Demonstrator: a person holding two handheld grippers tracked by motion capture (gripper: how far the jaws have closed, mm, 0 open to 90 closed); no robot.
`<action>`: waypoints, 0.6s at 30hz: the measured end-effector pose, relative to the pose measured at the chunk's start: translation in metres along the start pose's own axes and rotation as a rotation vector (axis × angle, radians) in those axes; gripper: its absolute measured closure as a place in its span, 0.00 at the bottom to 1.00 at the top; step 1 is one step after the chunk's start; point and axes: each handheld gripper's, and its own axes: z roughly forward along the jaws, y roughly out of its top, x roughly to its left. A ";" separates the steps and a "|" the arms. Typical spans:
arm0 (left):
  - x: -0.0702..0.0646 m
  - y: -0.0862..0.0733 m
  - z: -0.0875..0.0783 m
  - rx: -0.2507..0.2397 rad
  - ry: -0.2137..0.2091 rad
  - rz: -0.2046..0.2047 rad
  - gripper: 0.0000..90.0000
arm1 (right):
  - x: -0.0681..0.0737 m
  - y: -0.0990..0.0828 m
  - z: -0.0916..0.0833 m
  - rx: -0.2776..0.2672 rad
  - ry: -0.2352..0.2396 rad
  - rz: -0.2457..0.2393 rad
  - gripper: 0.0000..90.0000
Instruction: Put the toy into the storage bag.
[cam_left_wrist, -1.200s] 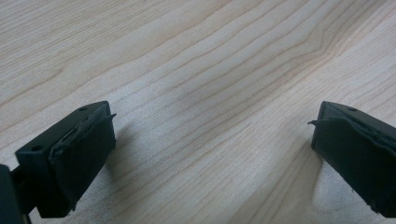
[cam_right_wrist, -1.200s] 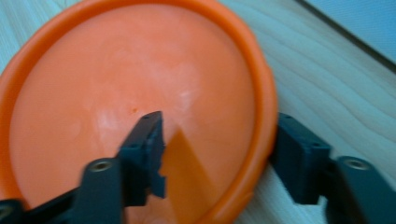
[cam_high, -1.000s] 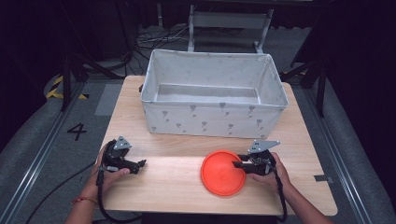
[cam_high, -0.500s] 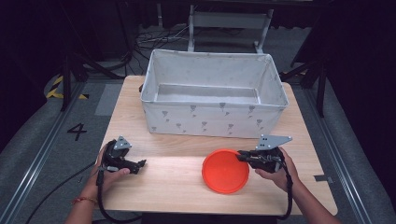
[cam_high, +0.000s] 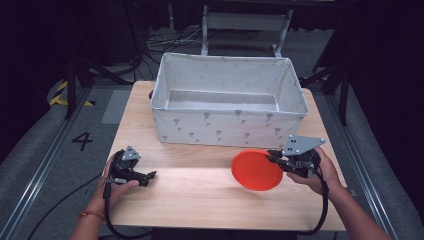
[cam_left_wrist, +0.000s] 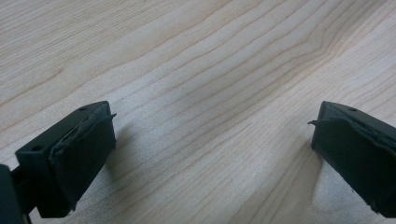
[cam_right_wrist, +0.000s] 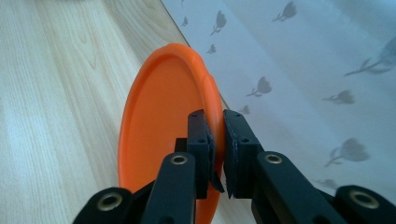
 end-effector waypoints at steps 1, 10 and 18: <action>0.000 0.000 0.000 -0.001 0.001 0.000 0.00 | 0.000 0.002 -0.003 -0.001 -0.002 -0.009 0.91; 0.000 0.000 0.000 0.001 0.000 0.001 0.00 | -0.008 0.020 -0.017 0.009 0.016 -0.093 0.91; 0.000 0.000 0.000 0.001 0.000 -0.001 0.00 | -0.013 0.040 -0.034 0.008 0.005 -0.142 0.91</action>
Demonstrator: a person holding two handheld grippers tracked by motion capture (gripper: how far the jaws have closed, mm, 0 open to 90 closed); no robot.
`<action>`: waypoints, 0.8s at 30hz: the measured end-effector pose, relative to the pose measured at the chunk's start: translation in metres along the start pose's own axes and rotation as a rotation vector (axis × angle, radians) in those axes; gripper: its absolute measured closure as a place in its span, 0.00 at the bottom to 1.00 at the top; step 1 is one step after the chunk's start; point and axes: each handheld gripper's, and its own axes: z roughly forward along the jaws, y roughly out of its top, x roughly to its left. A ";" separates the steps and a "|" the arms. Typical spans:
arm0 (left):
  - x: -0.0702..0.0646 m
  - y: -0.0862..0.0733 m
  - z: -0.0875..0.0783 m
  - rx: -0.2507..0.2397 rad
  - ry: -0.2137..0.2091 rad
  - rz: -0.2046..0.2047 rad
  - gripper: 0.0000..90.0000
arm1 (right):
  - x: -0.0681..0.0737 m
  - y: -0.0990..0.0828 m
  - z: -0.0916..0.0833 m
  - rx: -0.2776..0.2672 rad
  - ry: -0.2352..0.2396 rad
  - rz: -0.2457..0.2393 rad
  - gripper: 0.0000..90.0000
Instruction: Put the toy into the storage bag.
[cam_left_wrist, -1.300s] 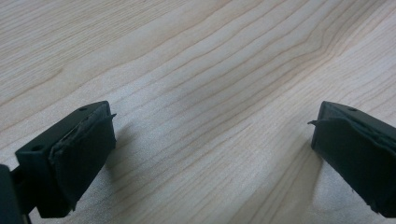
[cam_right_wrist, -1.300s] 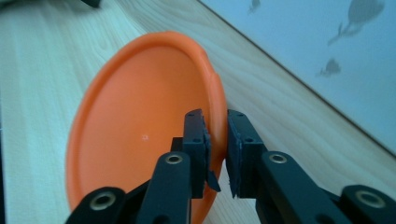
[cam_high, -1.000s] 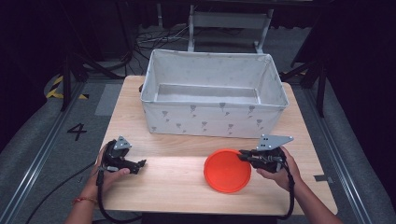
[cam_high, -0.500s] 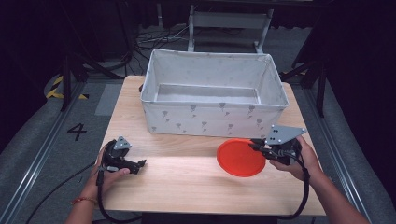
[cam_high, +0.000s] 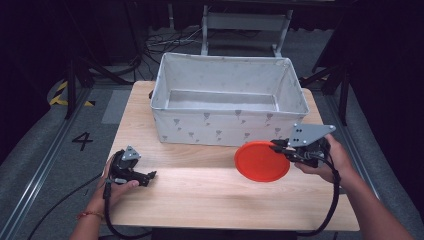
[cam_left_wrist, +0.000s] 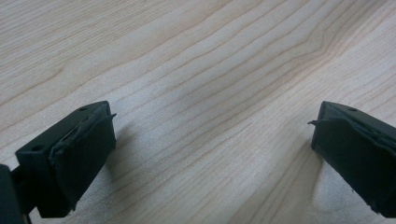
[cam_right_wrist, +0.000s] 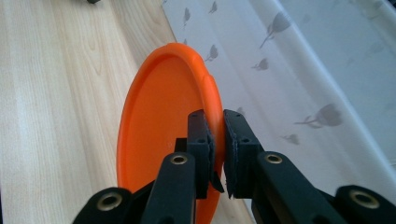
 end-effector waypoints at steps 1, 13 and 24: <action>0.000 0.000 0.000 0.000 0.001 0.000 0.00 | -0.002 0.003 -0.004 -0.002 -0.006 -0.004 0.91; 0.000 0.000 0.000 0.000 0.000 0.000 0.00 | -0.029 0.022 -0.038 -0.018 -0.021 -0.004 0.91; 0.000 0.000 0.000 0.000 0.000 0.000 0.00 | -0.043 0.040 -0.062 -0.013 -0.068 -0.028 0.91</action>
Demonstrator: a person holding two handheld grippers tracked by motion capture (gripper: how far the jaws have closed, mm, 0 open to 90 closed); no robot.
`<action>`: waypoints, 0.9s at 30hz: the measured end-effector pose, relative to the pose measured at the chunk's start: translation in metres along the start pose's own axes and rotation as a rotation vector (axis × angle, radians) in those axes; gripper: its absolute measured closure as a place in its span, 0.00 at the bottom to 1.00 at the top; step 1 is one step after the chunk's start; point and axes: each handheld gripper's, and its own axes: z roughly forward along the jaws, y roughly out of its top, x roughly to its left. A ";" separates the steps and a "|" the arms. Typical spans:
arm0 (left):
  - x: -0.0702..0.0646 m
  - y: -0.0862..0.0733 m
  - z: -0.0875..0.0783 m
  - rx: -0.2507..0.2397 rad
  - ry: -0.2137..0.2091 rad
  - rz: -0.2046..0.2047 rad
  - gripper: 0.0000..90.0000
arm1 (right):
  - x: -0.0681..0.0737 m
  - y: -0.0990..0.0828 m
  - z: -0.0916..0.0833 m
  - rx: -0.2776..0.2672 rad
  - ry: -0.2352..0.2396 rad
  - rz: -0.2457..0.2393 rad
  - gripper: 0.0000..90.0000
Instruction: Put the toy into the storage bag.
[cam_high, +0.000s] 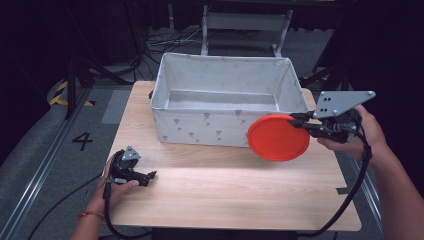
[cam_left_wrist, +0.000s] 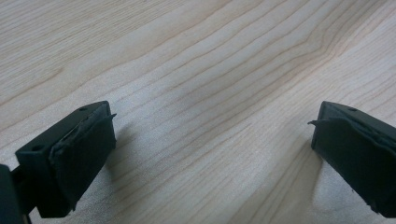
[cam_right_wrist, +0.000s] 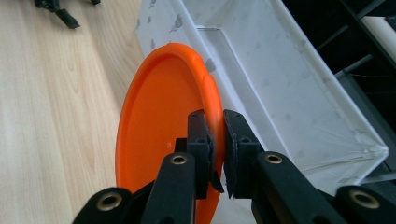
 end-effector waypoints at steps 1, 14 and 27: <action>0.000 0.000 0.000 0.000 0.000 0.000 0.00 | -0.003 0.002 -0.001 -0.005 -0.003 -0.007 0.91; 0.000 0.000 0.000 0.000 0.000 0.000 0.00 | -0.037 0.020 -0.009 -0.012 -0.057 0.020 0.91; 0.000 0.000 0.000 0.000 0.001 -0.002 0.00 | -0.096 0.026 0.001 0.006 -0.126 0.086 0.91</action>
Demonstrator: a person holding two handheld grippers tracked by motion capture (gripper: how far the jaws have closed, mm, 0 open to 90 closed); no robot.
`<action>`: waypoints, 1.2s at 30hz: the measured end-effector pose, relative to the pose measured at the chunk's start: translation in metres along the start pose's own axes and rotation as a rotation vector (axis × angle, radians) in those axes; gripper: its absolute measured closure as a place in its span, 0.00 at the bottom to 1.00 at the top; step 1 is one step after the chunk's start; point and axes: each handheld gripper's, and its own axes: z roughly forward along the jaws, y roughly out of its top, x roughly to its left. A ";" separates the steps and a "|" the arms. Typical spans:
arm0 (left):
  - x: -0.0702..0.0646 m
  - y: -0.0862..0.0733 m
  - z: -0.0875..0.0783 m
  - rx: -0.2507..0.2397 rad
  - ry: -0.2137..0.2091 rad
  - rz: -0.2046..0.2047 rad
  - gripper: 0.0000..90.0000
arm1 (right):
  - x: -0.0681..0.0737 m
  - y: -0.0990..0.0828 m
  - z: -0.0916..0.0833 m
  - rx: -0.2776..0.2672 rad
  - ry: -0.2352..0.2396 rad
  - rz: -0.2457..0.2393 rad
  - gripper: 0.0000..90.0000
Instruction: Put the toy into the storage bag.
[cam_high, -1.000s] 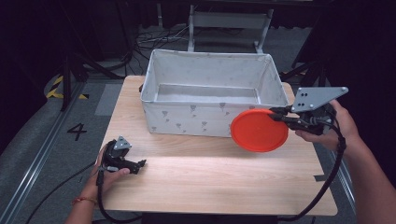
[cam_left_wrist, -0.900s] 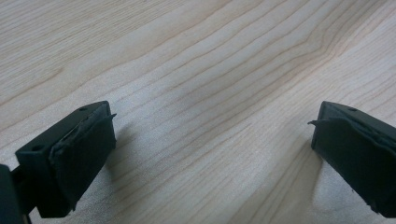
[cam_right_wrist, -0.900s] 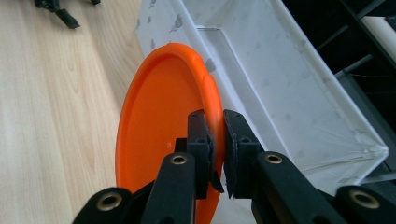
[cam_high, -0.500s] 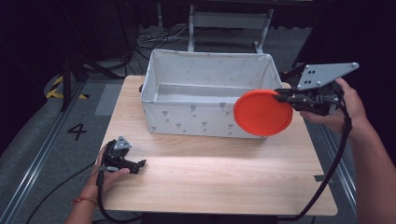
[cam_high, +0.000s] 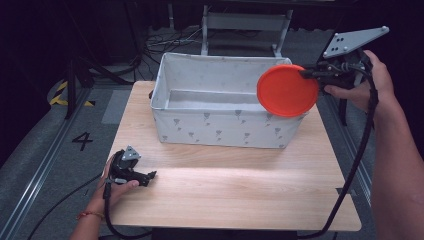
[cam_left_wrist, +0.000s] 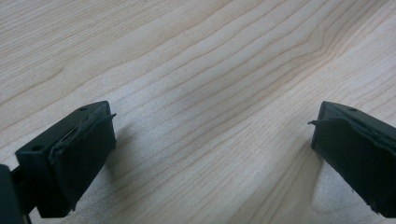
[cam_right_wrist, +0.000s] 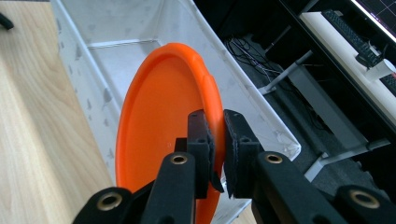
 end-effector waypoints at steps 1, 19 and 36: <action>0.000 0.000 0.000 0.000 0.000 -0.001 0.00 | -0.003 0.000 0.003 0.005 -0.005 0.004 0.91; 0.000 0.000 0.000 0.000 -0.001 0.000 0.00 | -0.025 -0.007 0.060 0.087 -0.009 0.035 0.91; 0.000 0.000 0.000 0.000 -0.001 0.002 0.00 | -0.005 -0.044 0.102 0.150 0.077 0.019 0.91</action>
